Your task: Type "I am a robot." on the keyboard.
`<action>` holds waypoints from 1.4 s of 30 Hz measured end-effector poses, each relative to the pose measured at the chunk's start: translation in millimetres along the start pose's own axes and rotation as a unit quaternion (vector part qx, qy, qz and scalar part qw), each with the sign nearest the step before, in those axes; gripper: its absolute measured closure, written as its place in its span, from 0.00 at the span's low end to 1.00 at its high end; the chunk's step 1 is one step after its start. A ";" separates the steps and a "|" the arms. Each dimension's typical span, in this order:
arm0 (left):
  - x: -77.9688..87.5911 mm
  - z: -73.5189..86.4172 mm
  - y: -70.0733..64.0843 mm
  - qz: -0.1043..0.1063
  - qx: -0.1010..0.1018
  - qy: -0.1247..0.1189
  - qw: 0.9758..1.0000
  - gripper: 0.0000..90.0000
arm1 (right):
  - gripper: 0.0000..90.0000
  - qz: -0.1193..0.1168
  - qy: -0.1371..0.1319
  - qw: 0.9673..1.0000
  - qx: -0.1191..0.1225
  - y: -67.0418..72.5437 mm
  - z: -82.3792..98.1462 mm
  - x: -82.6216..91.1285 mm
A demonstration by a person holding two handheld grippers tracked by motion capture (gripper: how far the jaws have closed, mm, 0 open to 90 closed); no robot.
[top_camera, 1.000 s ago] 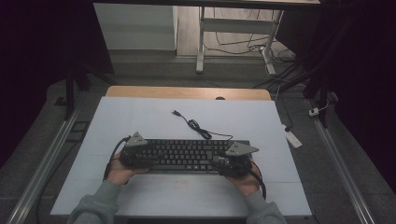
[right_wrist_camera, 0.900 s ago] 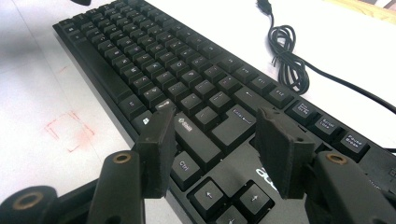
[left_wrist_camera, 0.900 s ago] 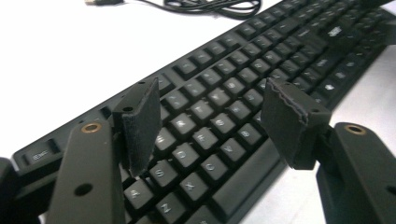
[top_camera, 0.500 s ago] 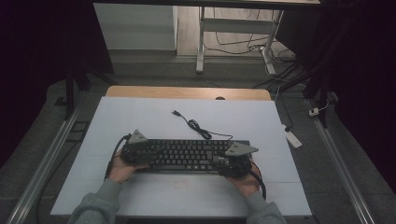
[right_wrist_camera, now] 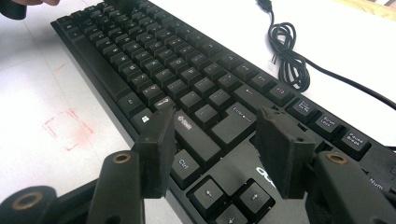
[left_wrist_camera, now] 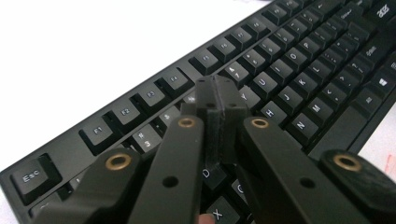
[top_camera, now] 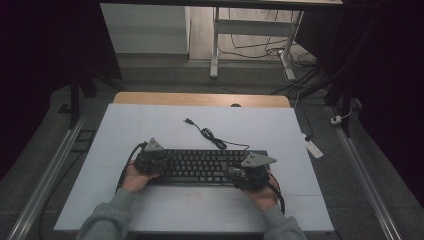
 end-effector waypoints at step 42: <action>21.6 -1.6 -3.3 0.006 0.014 -0.041 0.999 0.56 | 0.53 -0.001 -0.008 1.000 0.002 -0.1 -1.6 3.4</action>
Point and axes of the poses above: each handheld gripper's, and its own axes: x roughly backward along the jaws, z roughly out of its underside, y roughly to its left, the point moved 6 cm from there along -x, roughly forward along the jaws, and after that the axes turned 2 degrees about x, right-handed, at the moved point
